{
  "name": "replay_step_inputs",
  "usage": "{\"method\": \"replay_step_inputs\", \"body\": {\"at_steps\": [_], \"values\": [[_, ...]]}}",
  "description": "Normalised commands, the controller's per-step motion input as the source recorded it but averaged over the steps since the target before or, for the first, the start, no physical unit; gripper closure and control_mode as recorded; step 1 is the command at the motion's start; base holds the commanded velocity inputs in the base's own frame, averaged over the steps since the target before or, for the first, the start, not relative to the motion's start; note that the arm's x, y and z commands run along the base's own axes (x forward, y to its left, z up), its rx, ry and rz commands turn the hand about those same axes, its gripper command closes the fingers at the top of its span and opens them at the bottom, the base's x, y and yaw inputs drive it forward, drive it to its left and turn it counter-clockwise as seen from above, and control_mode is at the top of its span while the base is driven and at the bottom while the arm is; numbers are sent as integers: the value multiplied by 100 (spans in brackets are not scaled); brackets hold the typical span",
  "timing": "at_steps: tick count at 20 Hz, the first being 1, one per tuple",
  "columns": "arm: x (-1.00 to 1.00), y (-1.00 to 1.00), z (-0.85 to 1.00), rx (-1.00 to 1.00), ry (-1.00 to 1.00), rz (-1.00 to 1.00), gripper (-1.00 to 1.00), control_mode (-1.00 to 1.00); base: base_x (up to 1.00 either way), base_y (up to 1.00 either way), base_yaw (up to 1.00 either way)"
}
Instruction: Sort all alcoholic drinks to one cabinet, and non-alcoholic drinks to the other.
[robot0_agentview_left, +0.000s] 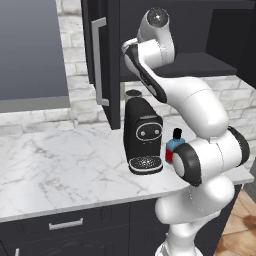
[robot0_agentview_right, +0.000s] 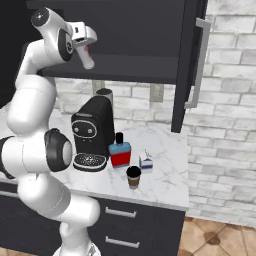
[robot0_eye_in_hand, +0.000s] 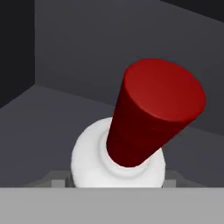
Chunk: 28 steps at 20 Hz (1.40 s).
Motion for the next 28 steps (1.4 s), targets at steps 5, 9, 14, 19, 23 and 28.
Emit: {"method": "replay_step_inputs", "body": {"at_steps": [5,9,14,19,23,28], "values": [[23,-19,-13,0,0,0,-100,-100,0,0,0],[6,-16,-14,0,0,1,-100,-100,0,0,0],[-13,-3,-4,1,-1,0,-100,-100,0,0,0],[-51,0,-3,4,0,0,-100,-100,0,0,0],[-93,0,-22,5,0,-3,-100,-100,0,0,0],[-100,0,-35,2,0,-9,-100,-100,0,0,0]]}}
